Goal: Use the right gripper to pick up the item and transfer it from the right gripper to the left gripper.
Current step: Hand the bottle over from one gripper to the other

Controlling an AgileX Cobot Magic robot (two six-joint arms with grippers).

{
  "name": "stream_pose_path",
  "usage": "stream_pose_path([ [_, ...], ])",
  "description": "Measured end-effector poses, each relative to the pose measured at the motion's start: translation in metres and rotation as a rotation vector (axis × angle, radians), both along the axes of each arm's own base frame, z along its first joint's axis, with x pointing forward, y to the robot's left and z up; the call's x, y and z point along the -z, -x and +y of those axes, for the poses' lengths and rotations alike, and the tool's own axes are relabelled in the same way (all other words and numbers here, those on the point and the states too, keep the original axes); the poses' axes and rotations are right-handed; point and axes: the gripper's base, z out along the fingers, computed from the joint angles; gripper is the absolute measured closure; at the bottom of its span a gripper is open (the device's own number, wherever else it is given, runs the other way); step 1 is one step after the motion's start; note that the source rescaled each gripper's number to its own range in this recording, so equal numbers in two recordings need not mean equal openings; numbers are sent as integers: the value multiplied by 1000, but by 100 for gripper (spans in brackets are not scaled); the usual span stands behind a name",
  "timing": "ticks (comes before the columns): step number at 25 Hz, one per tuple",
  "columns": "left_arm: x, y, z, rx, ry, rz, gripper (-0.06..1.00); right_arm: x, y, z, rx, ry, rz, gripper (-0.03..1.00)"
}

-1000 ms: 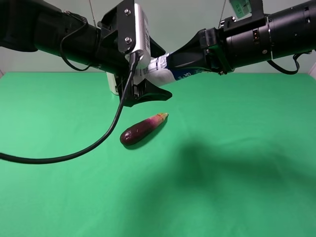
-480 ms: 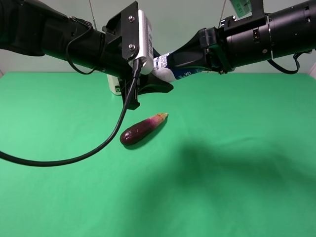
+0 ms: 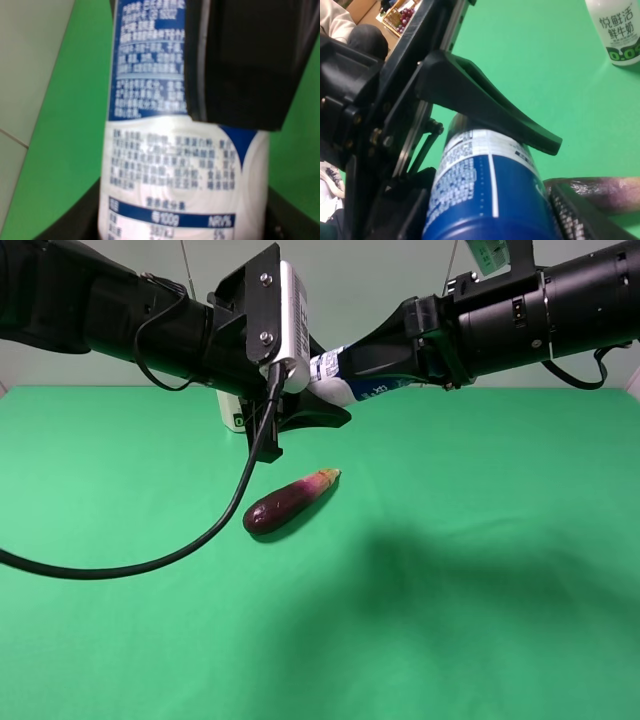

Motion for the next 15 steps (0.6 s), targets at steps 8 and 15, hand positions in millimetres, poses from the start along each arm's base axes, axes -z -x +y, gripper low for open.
stream_pose_path([
  [8, 0, 0, 0, 0, 0, 0, 92, 0, 0, 0, 3, -6, 2, 97],
  [15, 1, -2, 0, -21, 3, 3, 94, -4, -1, 1, 28, -55, 22, 23],
])
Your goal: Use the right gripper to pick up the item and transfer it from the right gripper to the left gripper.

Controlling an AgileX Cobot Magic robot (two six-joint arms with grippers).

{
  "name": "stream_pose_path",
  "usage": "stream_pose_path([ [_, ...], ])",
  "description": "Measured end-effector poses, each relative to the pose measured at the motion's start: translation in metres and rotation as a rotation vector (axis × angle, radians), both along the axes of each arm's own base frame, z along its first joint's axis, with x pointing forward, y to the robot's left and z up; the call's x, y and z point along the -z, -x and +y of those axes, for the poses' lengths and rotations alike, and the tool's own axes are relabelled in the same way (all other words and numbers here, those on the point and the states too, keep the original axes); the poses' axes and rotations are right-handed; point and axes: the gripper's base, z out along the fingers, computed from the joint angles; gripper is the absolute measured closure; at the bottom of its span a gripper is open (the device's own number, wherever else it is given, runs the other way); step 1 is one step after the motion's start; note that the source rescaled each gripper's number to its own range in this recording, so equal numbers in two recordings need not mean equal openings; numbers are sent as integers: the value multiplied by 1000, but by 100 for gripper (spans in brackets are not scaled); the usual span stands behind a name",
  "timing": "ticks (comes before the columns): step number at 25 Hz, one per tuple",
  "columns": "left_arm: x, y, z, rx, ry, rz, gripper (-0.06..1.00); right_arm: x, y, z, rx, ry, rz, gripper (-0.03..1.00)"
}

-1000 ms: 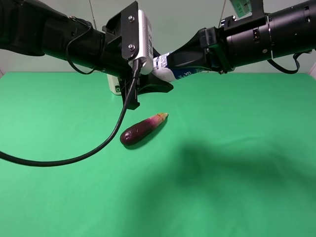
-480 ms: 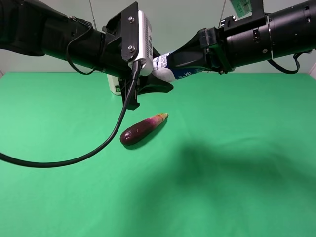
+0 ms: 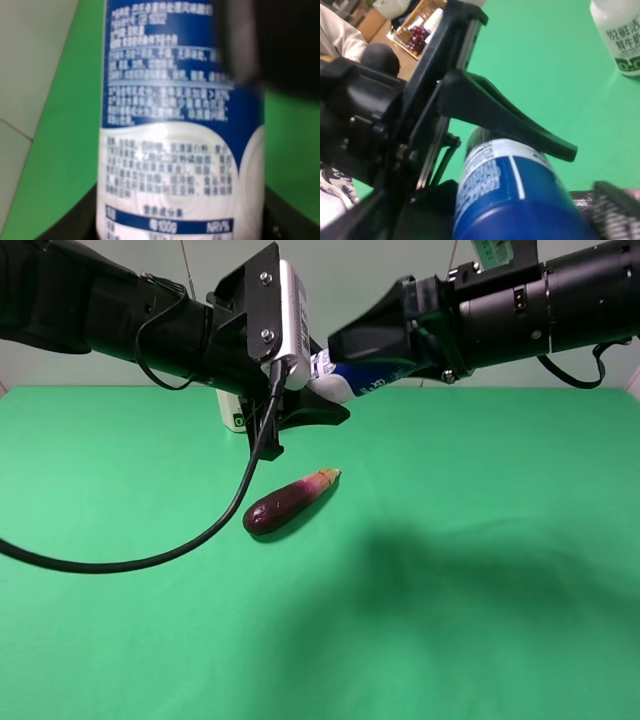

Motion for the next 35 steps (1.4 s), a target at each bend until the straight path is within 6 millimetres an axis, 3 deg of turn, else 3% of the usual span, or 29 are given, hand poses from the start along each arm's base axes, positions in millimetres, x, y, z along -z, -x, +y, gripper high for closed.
stream_pose_path([
  [2, 1, -1, 0, -4, -3, 1, 94, 0, 0, 0, 8, -3, 6, 6],
  [7, 3, -1, 0, -5, -5, 5, 94, -3, -3, -3, 57, 2, -15, -3],
  [20, 3, -1, 0, -5, -4, 6, 94, -65, 26, -43, 347, 130, -369, -3],
  [28, 3, -1, 0, -6, -4, 7, 94, -71, 51, -71, 467, 341, -329, -3],
  [35, 3, -1, 0, -7, -2, 8, 94, -80, 89, -108, 665, 516, -259, -3],
])
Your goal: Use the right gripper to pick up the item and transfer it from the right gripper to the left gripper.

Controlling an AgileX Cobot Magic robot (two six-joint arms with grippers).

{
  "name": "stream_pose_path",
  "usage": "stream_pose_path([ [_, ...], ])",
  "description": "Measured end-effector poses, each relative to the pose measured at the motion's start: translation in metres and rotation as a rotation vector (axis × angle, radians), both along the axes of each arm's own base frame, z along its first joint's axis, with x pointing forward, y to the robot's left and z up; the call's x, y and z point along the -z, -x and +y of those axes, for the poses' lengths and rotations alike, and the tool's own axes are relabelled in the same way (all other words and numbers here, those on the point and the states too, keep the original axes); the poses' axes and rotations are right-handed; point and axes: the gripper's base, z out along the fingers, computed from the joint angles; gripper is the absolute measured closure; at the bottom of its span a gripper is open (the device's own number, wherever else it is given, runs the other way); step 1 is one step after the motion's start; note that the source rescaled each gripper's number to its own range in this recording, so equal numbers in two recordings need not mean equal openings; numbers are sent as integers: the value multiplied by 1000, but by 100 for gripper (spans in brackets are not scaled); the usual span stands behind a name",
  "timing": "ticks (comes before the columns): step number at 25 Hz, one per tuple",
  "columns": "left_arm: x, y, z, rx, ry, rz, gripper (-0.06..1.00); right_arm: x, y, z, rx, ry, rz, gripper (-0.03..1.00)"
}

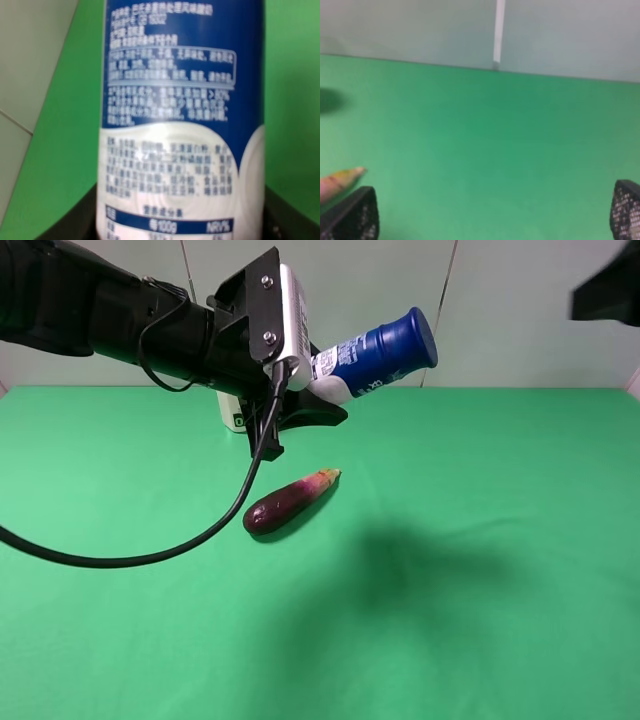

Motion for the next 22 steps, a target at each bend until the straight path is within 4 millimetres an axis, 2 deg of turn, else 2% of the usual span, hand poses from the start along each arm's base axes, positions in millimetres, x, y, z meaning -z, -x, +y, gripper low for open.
stream_pose_path([
  [5, 0, 0, 0, -2, -1, 0, 94, -12, 44, -19, 51, -2, -18, -3],
  [8, 0, 0, 0, -3, -1, -1, 94, -9, 70, -29, 62, -14, -46, -3],
  [16, 0, 0, 0, -3, -1, -1, 94, 32, 124, -44, 23, -29, -34, -3],
  [22, 0, 0, 0, -6, 4, 3, 94, 50, 148, -47, -11, -67, -67, -3],
])
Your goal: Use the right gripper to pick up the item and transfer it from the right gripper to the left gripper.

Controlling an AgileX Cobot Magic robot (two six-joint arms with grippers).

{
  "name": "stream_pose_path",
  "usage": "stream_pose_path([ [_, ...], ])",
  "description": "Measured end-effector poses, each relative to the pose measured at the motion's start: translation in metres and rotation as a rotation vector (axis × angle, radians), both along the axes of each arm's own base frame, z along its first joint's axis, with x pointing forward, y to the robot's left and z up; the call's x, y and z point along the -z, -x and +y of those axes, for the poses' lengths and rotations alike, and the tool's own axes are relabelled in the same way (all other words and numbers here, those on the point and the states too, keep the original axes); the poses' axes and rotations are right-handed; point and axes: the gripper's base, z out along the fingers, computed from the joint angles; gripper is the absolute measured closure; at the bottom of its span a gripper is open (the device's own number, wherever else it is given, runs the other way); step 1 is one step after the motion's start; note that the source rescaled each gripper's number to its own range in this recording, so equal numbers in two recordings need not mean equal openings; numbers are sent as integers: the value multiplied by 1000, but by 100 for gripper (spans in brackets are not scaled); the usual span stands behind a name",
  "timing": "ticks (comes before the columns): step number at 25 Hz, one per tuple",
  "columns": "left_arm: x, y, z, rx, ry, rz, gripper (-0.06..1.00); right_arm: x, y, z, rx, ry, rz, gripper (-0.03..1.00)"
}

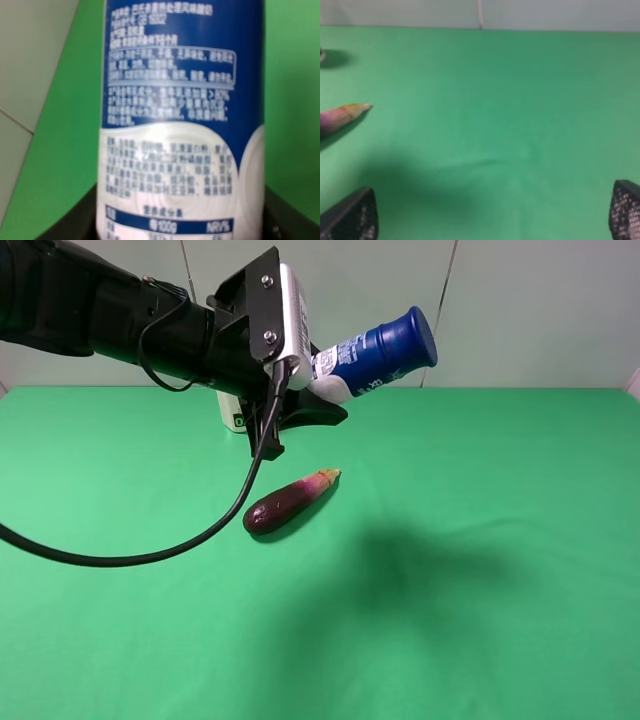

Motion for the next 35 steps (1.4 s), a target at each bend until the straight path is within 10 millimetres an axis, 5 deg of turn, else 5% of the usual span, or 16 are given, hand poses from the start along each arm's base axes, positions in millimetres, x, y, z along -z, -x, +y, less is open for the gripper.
stream_pose_path([
  [11, -1, -1, -1, -19, 26, 15, 94, 47, 1, 3, -24, 0, 103, -3],
  [35, -1, -1, -1, -19, 26, 15, 94, 48, 4, -1, 54, 24, 67, -3],
])
